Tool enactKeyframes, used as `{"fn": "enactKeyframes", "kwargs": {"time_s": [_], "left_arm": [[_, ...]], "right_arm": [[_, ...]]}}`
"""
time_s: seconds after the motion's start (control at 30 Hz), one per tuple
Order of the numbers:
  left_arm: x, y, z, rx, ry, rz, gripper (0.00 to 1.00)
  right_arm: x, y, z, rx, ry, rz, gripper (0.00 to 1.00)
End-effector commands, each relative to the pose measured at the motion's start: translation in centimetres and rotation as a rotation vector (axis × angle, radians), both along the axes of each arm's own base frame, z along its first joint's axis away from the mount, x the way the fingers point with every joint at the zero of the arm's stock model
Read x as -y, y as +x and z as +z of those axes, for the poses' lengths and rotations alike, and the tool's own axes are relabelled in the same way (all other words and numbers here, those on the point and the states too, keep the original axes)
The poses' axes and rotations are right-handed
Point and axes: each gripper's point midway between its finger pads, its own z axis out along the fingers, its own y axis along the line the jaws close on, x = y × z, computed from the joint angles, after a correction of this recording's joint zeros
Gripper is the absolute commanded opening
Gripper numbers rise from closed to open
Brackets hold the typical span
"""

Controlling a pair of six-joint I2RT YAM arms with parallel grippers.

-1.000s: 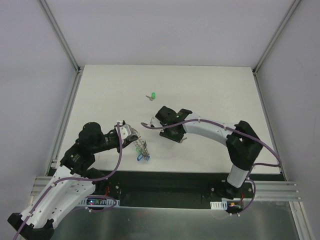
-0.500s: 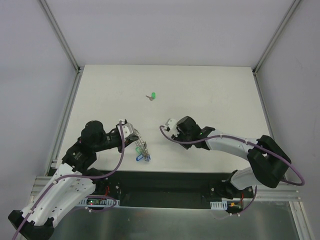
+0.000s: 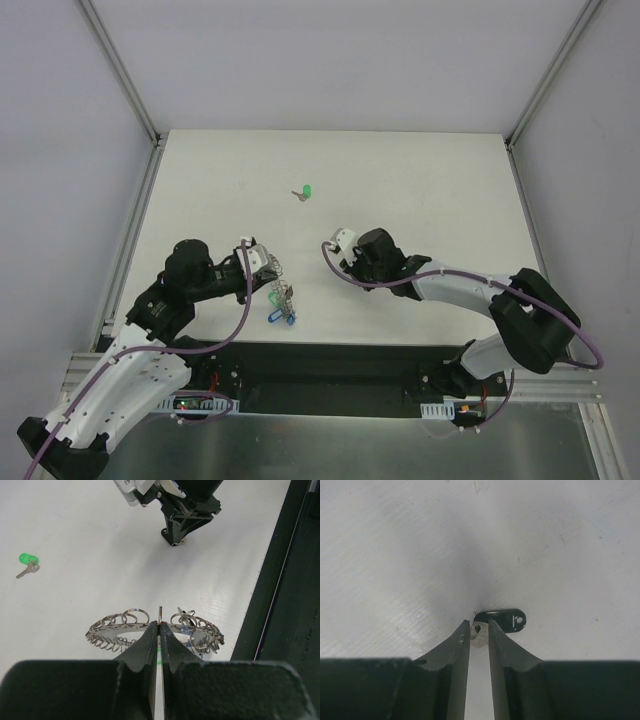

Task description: Put the keys on the keyring

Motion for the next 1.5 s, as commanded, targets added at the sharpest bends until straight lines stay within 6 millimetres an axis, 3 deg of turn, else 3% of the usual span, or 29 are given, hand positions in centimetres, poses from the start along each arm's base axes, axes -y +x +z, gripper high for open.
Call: {"fn": "enactKeyframes", "kwargs": {"time_s": [0.0, 0.83, 1.03, 1.27, 1.47], "left_arm": [[0.2, 0.5, 1.2, 0.030, -0.029, 0.003, 0.00], [0.3, 0.5, 1.0, 0.017, -0.028, -0.004, 0.00], [0.4, 0.5, 0.9, 0.015, -0.028, -0.008, 0.00], [0.5, 0.4, 0.8, 0.013, -0.027, -0.019, 0.00], [0.7, 0.1, 0.8, 0.011, -0.031, -0.042, 0.00]], "right_arm": [[-0.7, 0.2, -0.1, -0.019, 0.029, -0.004, 0.22], [-0.5, 0.5, -1.2, -0.044, -0.010, -0.018, 0.14], [-0.5, 0.7, -1.1, -0.038, -0.006, -0.020, 0.05], [-1.0, 0.8, -0.5, -0.022, 0.015, -0.008, 0.01], [-1.8, 0.3, 1.8, 0.014, 0.086, 0.056, 0.01]]}}
